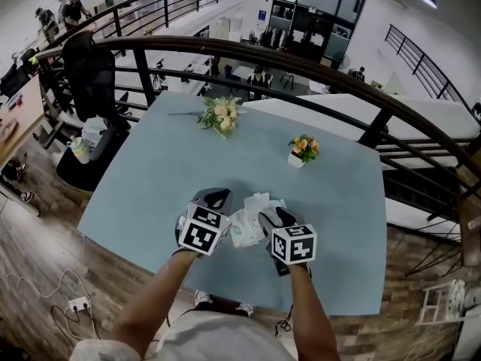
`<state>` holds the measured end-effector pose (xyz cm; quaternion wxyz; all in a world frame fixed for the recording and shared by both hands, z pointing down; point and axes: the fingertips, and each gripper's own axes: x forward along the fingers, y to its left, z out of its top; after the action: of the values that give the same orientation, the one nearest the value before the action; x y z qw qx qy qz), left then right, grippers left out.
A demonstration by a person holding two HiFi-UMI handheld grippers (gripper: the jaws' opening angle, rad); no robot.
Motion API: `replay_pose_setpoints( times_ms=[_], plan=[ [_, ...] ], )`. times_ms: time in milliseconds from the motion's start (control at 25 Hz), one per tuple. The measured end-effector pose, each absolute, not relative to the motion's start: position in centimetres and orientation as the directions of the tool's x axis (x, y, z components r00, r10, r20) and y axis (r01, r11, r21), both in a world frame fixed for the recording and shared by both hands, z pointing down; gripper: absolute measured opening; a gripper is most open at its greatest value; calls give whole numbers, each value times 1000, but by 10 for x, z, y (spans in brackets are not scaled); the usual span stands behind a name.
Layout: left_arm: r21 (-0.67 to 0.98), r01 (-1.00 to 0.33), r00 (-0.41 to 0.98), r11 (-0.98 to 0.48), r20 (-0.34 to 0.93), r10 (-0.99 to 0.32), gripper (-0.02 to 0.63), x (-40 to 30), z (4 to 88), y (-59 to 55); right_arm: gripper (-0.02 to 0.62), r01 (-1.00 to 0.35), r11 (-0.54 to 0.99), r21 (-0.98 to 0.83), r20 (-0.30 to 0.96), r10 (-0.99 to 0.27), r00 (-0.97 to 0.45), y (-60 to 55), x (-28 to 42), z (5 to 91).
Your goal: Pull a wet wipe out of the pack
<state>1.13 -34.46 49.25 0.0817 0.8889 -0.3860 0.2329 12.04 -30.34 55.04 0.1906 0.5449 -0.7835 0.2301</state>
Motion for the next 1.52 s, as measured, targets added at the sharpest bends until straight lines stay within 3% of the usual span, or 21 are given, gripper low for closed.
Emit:
replay_pose_setpoints(
  times_ms=[800,1240,1520],
  plan=[
    [-32,-752,550,-658,520,-654,-6,-1,512,-336,183,-925,307,-221,605,-701,-378,-297,109,591],
    [-25,-758,544,-652,527,-652,-6,-4,517,-333,51,-930,284,-231,615,-699,-366,-296,110,598],
    [-23,-762,540,-647,529,-655,-6,-9,516,-330,15,-930,283,-236,610,-701,-368,-296,107,596]
  ],
)
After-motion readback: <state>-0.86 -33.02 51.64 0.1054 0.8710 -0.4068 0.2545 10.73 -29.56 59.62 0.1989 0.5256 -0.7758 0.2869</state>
